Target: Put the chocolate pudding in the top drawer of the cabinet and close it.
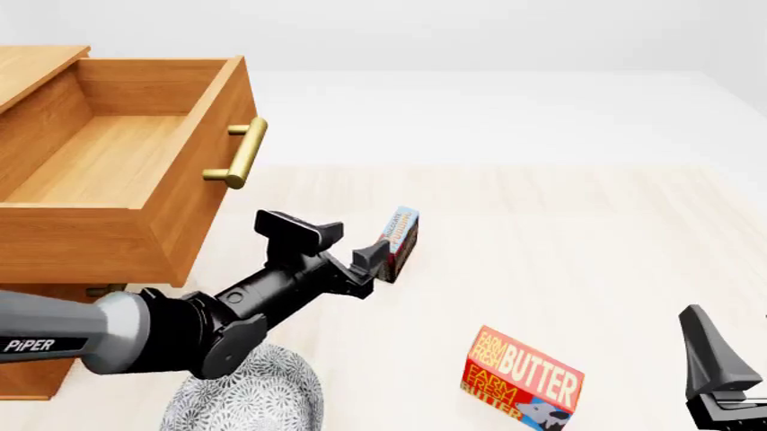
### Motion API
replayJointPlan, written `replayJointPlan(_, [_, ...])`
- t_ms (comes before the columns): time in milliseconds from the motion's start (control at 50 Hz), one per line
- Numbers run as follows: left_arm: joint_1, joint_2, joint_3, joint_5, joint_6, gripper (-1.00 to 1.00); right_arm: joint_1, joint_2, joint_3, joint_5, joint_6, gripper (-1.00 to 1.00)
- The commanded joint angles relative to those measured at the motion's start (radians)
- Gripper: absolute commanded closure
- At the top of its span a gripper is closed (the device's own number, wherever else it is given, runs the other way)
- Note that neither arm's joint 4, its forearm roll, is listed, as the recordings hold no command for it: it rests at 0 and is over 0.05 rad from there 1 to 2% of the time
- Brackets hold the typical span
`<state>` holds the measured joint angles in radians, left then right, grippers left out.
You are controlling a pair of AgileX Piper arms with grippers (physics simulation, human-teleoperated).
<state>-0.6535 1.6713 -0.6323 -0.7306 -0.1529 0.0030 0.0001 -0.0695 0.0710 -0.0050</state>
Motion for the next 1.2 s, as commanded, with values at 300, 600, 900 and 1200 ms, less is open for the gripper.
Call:
replayJointPlan(300, [0.001,0.120,-0.088,0.034,-0.030,-1.00,0.000,0.000,0.000,0.000,0.000,-1.00])
replayJointPlan(600, [0.012,0.187,-0.117,0.006,-0.057,-1.00,0.000,0.000,0.000,0.000,0.000,-1.00])
replayJointPlan(900, [0.022,0.233,-0.133,-0.008,-0.078,-1.00,0.000,0.000,0.000,0.000,0.000,-1.00])
replayJointPlan(1200, [0.023,0.289,-0.151,-0.026,-0.086,-1.00,0.000,0.000,0.000,0.000,0.000,-1.00])
